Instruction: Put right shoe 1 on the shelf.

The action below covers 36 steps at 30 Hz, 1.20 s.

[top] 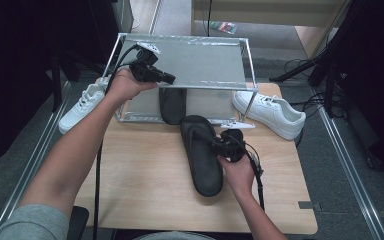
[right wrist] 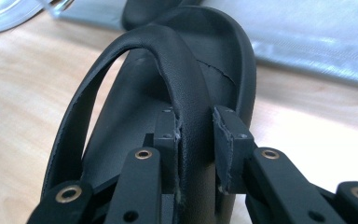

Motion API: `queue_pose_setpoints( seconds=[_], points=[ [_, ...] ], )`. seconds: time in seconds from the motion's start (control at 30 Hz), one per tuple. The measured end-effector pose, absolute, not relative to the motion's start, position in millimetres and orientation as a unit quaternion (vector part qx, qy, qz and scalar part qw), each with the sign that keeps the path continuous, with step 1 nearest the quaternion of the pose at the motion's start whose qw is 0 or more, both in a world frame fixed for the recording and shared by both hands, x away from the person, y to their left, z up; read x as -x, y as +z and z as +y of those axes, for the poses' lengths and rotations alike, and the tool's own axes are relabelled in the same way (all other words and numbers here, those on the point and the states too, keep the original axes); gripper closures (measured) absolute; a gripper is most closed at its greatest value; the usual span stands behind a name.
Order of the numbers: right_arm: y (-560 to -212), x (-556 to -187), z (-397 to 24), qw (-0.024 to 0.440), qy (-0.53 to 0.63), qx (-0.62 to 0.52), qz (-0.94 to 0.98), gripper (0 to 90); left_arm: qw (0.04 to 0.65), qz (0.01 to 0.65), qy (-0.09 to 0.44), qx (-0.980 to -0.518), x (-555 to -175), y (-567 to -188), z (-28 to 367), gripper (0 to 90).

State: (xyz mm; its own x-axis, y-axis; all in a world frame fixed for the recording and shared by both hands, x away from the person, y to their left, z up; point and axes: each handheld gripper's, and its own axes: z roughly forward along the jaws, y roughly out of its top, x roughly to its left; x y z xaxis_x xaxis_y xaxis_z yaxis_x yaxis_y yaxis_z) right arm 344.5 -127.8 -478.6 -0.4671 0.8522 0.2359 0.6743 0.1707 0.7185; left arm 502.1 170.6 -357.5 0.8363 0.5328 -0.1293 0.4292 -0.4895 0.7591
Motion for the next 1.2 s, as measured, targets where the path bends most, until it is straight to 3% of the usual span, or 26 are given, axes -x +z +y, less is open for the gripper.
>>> queue_pose_setpoints(
  seconds=[0.3,0.57,1.2],
  points=[
    [-483.3,-380.0,-126.7,0.135,0.381,-0.525,0.749,74.0,0.421,0.277,0.062,-0.861,-502.9,-357.7,171.0,88.0],
    [-491.5,-404.8,-126.0,0.126,0.400,-0.550,0.723,73.8,0.422,0.276,0.061,-0.861,-503.5,-357.8,171.5,88.0],
    [-495.7,-439.8,-102.5,0.189,0.389,-0.547,0.717,73.5,0.426,0.278,0.059,-0.859,-504.1,-358.7,171.9,87.9]
  ],
)
